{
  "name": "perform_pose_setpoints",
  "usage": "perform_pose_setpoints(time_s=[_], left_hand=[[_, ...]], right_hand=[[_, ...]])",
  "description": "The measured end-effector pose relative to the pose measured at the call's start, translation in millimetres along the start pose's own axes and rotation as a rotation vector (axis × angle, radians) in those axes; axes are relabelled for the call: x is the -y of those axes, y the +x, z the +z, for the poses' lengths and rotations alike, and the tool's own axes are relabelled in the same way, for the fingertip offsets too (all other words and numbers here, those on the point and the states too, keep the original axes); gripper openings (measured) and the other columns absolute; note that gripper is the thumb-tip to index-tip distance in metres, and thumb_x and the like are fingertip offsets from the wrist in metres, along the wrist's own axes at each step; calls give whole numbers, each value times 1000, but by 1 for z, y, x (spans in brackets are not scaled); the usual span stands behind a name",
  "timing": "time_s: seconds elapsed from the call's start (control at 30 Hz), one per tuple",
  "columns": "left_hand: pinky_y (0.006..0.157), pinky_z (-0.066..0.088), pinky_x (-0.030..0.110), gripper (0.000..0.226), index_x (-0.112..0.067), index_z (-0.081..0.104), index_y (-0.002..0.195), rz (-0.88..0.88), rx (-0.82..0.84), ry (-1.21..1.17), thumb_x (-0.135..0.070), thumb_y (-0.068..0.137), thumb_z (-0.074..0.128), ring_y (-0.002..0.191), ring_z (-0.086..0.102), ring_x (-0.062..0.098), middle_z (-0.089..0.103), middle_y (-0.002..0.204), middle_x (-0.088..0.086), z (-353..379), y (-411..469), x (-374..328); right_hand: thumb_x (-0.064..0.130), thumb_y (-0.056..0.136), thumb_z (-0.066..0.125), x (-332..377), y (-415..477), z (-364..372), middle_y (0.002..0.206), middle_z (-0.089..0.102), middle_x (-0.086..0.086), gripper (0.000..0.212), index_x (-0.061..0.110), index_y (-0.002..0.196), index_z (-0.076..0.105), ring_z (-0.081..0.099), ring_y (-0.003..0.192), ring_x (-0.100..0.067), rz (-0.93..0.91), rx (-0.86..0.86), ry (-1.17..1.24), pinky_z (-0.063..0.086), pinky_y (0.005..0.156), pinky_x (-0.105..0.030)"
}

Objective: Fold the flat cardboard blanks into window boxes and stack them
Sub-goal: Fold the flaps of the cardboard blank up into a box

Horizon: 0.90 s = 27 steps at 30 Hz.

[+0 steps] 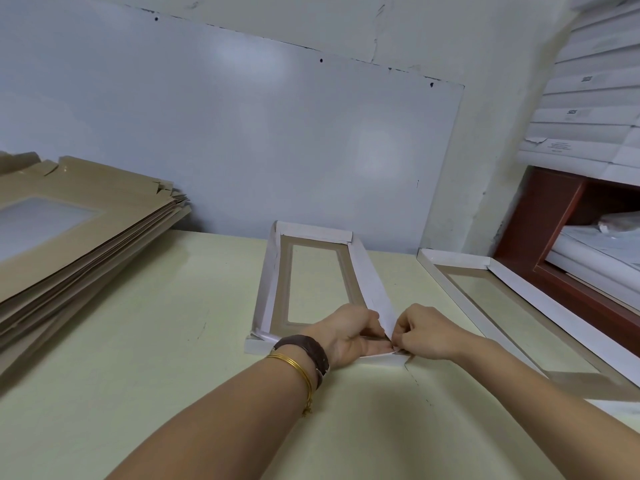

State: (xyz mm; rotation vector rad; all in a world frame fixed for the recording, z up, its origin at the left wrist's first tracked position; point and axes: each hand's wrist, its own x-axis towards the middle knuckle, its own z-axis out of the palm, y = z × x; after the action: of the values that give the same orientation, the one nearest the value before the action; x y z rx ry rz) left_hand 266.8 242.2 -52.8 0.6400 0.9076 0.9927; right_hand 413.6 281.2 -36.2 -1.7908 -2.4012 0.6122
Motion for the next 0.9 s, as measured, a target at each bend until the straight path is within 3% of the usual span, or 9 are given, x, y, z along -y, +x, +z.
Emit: perform_pose_setpoints(time_s=[0.13,0.33,0.4,0.47,0.53,0.6,0.77,0.83,0.9], left_hand=[[87,56,46,46,18,50,123,8,-36,52,24,82,28,113,60,43,55,127,34,0,3,1],[77,60,37,45,15,53,119,54,-175,295,20,82,28,82,66,32,57,101,20,6,8,1],[61,59,29,35,11,56,106,56,-216,399,16,83,30,64,63,25,59,87,18,7,9,0],[53,53,27,20,2,52,85,60,-257,534,11,85,34,54,57,23,54,70,13,9,8,-3],[63,53,31,20,-2,52,75,97,-284,712,7,87,38,63,59,28,55,67,13,9,8,-5],[73,55,35,22,-3,58,77,153,-280,859,2,88,40,70,59,28,61,72,13,6,5,-9],[64,43,29,22,-6,65,83,189,-178,1098,3,67,54,66,51,22,58,71,5,-16,-23,-26],[70,45,28,25,-4,69,89,115,-106,1254,1,65,66,74,54,18,59,76,0,-25,-32,-31],[68,45,21,29,-7,71,97,69,-78,1399,-3,69,73,79,54,13,59,76,-7,-31,-38,-32]], right_hand=[[3,81,50,2,0,2,72,43,-8,18,-13,78,57,37,69,-20,4,26,-24,26,61,-28],[3,82,46,5,-4,2,74,40,-9,18,-13,75,53,35,70,-21,10,94,-15,25,61,-30],[8,84,46,5,-6,1,71,41,-8,25,-8,65,49,40,67,-22,-1,115,25,31,64,-28],[22,86,48,7,-10,1,64,35,-4,35,11,54,36,45,60,-20,-14,146,84,37,68,-30],[43,76,50,9,-15,1,61,29,-2,39,18,55,28,39,57,-19,-42,183,90,35,67,-31],[51,70,53,7,-16,0,60,29,-2,45,19,56,26,33,59,-20,-83,208,38,29,63,-31],[29,91,57,-5,-13,2,58,20,1,53,18,53,22,23,59,-19,-282,164,-172,20,56,-32],[32,94,55,-6,-13,4,67,31,0,50,18,52,31,35,78,-19,-268,122,-238,32,65,-30],[38,93,54,-5,-15,6,87,34,0,44,18,56,42,32,102,-22,-215,87,-302,39,85,-32]])
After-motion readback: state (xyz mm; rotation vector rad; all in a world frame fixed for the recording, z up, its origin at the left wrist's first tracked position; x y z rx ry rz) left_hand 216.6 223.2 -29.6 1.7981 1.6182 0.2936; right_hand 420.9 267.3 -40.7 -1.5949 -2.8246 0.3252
